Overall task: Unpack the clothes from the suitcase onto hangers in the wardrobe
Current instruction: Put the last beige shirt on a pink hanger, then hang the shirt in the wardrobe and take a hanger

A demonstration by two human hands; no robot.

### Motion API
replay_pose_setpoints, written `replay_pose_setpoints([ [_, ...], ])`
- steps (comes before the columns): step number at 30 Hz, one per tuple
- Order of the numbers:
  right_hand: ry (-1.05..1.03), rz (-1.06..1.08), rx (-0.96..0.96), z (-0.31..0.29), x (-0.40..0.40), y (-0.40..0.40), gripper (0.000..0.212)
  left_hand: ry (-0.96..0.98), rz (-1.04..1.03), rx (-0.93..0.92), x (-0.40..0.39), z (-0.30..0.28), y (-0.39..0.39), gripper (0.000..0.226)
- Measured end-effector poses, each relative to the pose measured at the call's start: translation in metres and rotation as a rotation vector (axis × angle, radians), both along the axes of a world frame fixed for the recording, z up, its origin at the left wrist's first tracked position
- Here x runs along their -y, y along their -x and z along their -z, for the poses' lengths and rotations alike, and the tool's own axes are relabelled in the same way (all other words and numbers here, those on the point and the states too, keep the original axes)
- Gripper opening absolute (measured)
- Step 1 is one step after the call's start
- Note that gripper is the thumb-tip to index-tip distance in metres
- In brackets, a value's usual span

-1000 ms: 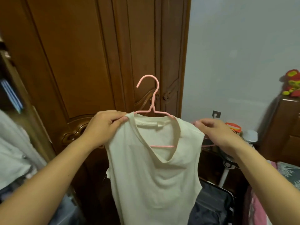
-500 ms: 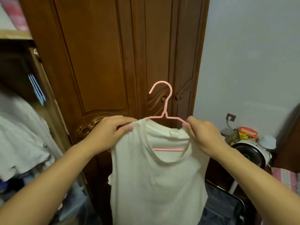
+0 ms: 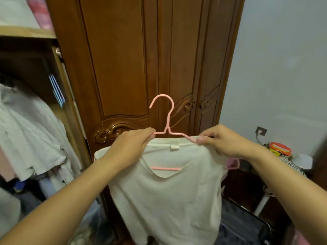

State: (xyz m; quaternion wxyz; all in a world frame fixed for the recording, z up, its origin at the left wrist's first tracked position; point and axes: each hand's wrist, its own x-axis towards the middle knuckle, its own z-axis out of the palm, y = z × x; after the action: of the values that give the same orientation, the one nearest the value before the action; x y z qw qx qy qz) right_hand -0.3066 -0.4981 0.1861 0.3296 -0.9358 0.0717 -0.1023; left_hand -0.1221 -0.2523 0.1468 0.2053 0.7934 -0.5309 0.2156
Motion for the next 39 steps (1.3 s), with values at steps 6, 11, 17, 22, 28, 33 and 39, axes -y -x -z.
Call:
replay_pose_setpoints([
  [6, -0.183, 0.190, 0.361, 0.019, 0.005, 0.007, 0.039, -0.101, -0.026, 0.286, -0.003, -0.008, 0.016, 0.028],
  [11, -0.255, 0.674, 0.320, 0.095, -0.001, 0.018, 0.032, 0.059, -0.210, 0.312, -0.019, -0.024, 0.012, 0.011],
  [17, -0.851, 0.510, 0.320, 0.127, -0.045, -0.016, 0.024, 0.059, -0.245, 0.167, -0.034, -0.027, 0.002, 0.020],
  [22, -1.119, 0.469, 0.365, 0.097, -0.043, -0.028, 0.014, 0.051, -0.203, 0.071, -0.040, -0.020, 0.007, 0.025],
  [28, -1.050, 0.545, 0.390, 0.087, -0.013, -0.018, 0.029, 0.043, -0.269, 0.033, -0.060, -0.019, 0.006, 0.025],
  [33, -0.377, 0.703, 0.556, 0.081, -0.010, -0.030, 0.013, 0.033, -0.304, 0.012, -0.058, -0.013, -0.005, 0.020],
  [39, 0.507, -0.076, 0.103, 0.024, -0.037, -0.057, 0.026, 0.033, -0.331, -0.001, -0.056, -0.029, -0.031, 0.019],
])
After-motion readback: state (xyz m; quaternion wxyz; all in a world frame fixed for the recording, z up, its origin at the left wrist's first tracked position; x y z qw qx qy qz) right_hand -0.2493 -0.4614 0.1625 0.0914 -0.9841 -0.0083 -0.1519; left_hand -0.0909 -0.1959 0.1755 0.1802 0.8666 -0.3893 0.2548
